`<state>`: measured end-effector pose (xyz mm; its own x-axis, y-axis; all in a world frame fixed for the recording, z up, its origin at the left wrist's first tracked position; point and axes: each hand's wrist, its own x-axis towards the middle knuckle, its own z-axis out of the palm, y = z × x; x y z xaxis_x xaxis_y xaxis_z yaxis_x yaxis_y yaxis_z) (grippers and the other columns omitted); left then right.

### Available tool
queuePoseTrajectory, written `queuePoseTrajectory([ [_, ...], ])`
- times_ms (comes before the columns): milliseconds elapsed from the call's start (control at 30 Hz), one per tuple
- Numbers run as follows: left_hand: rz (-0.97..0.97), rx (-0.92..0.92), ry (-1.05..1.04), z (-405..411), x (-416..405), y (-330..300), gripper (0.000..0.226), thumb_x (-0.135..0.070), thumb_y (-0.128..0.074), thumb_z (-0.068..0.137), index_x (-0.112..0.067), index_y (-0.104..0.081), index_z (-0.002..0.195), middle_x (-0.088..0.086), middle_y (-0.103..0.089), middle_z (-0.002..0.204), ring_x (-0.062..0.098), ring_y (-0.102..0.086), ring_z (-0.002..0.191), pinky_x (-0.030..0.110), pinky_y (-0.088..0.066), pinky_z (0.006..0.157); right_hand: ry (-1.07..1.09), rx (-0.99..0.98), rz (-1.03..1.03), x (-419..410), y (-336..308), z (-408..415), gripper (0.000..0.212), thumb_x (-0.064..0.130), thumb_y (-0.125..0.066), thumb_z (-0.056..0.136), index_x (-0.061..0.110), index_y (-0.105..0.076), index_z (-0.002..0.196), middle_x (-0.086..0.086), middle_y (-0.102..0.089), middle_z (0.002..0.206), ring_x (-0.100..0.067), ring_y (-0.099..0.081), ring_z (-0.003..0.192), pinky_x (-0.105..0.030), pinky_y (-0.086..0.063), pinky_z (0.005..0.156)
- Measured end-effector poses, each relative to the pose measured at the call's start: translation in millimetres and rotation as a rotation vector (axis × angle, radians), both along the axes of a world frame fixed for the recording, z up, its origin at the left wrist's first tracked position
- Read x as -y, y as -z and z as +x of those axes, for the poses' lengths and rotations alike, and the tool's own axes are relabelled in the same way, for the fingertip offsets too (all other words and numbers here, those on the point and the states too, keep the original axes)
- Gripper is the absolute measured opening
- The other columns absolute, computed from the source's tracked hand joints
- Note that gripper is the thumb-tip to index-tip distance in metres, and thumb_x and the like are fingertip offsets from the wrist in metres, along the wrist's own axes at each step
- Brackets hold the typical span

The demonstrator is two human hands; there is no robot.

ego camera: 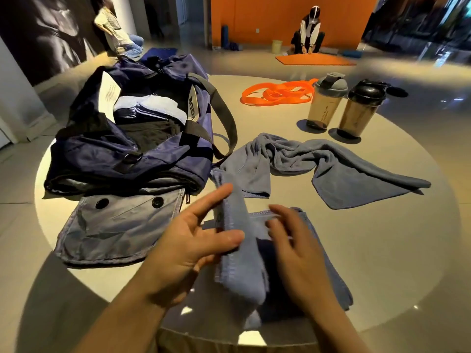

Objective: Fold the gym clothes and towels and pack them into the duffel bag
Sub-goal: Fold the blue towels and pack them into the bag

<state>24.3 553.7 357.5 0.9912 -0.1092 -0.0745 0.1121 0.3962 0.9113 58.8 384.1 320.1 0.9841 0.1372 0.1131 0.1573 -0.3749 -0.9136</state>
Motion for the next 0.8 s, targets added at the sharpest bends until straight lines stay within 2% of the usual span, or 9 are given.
queuePoseTrajectory([
  [100, 0.192, -0.031, 0.103, 9, 35, 7, 0.080, 0.001, -0.080, 0.068, -0.038, -0.048, 0.129, 0.007, -0.075, 0.095, 0.027, -0.071, 0.088, 0.030, -0.057, 0.071, 0.036, -0.188, 0.218, 37, -15, 6, 0.049, 0.055, -0.040, 0.079, 0.037, -0.044, 0.124, 0.003, -0.066, 0.082, -0.003, -0.063, 0.061, -0.017, -0.049, 0.056],
  [233, 0.357, -0.008, 0.160, 13, 71, 20, 0.070, -0.005, -0.070, 0.082, -0.046, -0.044, 0.132, -0.027, -0.070, 0.092, 0.013, -0.069, 0.097, 0.037, -0.056, 0.088, -0.065, -0.225, 0.060, 61, -7, 3, 0.063, 0.054, -0.062, 0.069, 0.050, -0.034, 0.125, 0.014, -0.068, 0.085, -0.002, -0.067, 0.077, -0.017, -0.052, 0.067],
  [367, 0.482, 0.123, -0.045, 9, 67, 26, 0.053, -0.007, -0.068, 0.085, -0.046, -0.056, 0.118, -0.024, -0.062, 0.113, -0.002, -0.062, 0.106, 0.022, -0.055, 0.082, -0.009, -0.128, -0.022, 67, 9, 4, 0.058, 0.027, -0.069, 0.084, 0.047, -0.035, 0.127, 0.015, -0.065, 0.075, -0.005, -0.064, 0.072, -0.017, -0.049, 0.063],
  [467, 0.609, 0.306, -0.177, 4, 51, 30, 0.036, -0.028, -0.072, 0.082, -0.038, -0.062, 0.115, -0.022, -0.063, 0.119, -0.003, -0.061, 0.108, 0.013, -0.049, 0.085, 0.051, -0.023, -0.128, 68, 10, 4, 0.059, 0.022, -0.066, 0.087, 0.053, -0.032, 0.124, 0.014, -0.061, 0.079, -0.001, -0.061, 0.074, -0.014, -0.049, 0.060],
  [533, 0.773, 0.394, -0.156, 4, 40, 37, 0.040, -0.048, -0.063, 0.078, -0.040, -0.062, 0.117, -0.026, -0.061, 0.120, -0.006, -0.057, 0.112, 0.009, -0.043, 0.091, 0.100, 0.025, -0.200, 73, 10, 4, 0.061, 0.025, -0.065, 0.088, 0.050, -0.029, 0.131, 0.018, -0.059, 0.085, 0.001, -0.061, 0.074, -0.012, -0.047, 0.057],
  [600, 1.076, 0.482, -0.027, 7, 37, 47, 0.050, -0.067, -0.049, 0.080, -0.049, -0.052, 0.126, -0.032, -0.046, 0.137, -0.010, -0.037, 0.130, 0.008, -0.023, 0.108, 0.128, 0.013, -0.258, 80, 13, 5, 0.061, 0.028, -0.063, 0.089, 0.045, -0.028, 0.136, 0.022, -0.055, 0.088, -0.002, -0.061, 0.070, -0.010, -0.044, 0.059],
  [667, 1.337, 0.491, 0.200, 8, 38, 59, 0.064, -0.086, -0.015, 0.076, -0.062, -0.027, 0.135, -0.037, -0.009, 0.151, -0.013, 0.003, 0.140, 0.020, 0.008, 0.116, 0.123, -0.018, -0.283, 84, 18, 6, 0.058, 0.030, -0.062, 0.090, 0.043, -0.030, 0.136, 0.024, -0.053, 0.089, -0.002, -0.060, 0.073, -0.010, -0.043, 0.061],
  [733, 1.433, 0.436, 0.311, 9, 37, 66, 0.070, -0.088, 0.004, 0.071, -0.066, -0.011, 0.135, -0.040, 0.014, 0.148, -0.013, 0.024, 0.136, 0.030, 0.017, 0.115, 0.120, -0.024, -0.286, 86, 21, 5, 0.054, 0.031, -0.061, 0.090, 0.047, -0.029, 0.132, 0.025, -0.051, 0.090, -0.001, -0.059, 0.074, -0.010, -0.042, 0.060],
  [800, 1.445, 0.414, 0.329, 10, 35, 67, 0.070, -0.089, 0.005, 0.070, -0.067, -0.006, 0.136, -0.041, 0.019, 0.147, -0.012, 0.026, 0.135, 0.033, 0.016, 0.116, 0.116, -0.008, -0.300, 86, 23, 5, 0.052, 0.032, -0.059, 0.092, 0.051, -0.026, 0.127, 0.027, -0.050, 0.089, 0.001, -0.058, 0.074, -0.009, -0.042, 0.059],
])
